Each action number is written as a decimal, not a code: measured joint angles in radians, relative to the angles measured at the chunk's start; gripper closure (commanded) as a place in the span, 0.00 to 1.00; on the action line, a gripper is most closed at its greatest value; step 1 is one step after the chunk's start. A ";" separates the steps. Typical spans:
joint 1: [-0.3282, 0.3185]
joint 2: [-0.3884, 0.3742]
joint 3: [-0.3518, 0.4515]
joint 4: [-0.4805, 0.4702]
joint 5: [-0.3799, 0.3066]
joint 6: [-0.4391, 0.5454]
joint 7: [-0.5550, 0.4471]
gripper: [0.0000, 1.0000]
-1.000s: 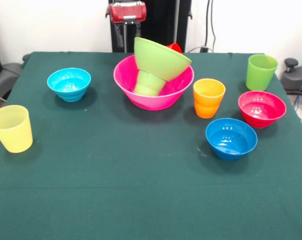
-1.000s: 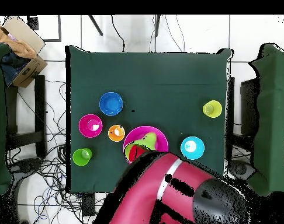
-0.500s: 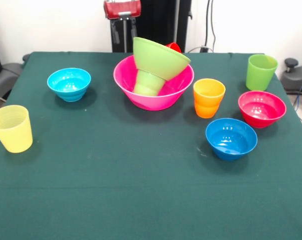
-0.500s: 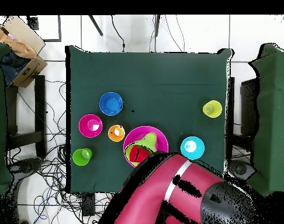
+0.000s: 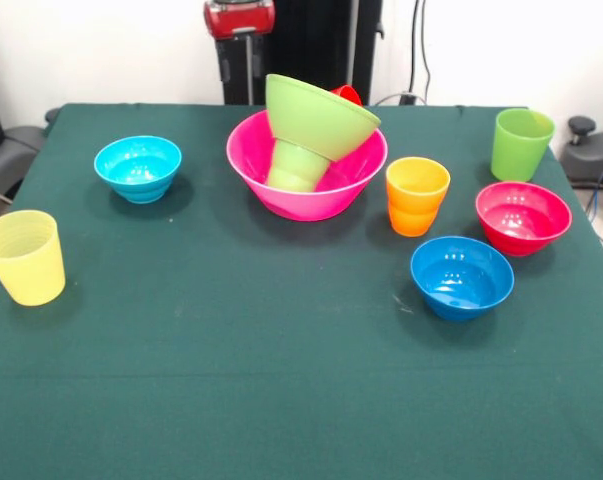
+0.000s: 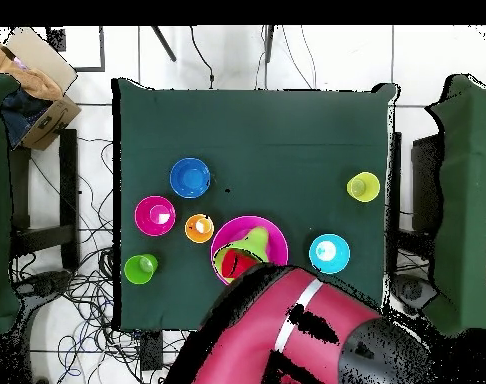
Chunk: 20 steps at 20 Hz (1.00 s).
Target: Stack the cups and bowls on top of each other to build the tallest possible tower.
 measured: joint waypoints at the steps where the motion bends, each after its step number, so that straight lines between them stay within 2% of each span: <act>1: -0.002 -0.007 0.007 0.000 0.000 0.039 0.000 0.00; 2: -0.010 -0.021 0.024 0.000 -0.002 0.114 0.000 0.00; 6: -0.056 -0.060 0.081 0.000 -0.028 0.281 0.000 0.00; 7: -0.097 -0.079 0.113 0.000 -0.051 0.325 0.000 0.00; 11: -0.165 -0.091 0.140 0.000 -0.086 0.317 0.000 0.00; 13: -0.171 -0.086 0.137 -0.001 -0.086 0.303 0.000 0.00; 15: -0.164 -0.079 0.131 -0.002 -0.086 0.293 0.000 0.00; 20: -0.101 -0.040 0.087 -0.019 -0.052 0.245 0.000 0.00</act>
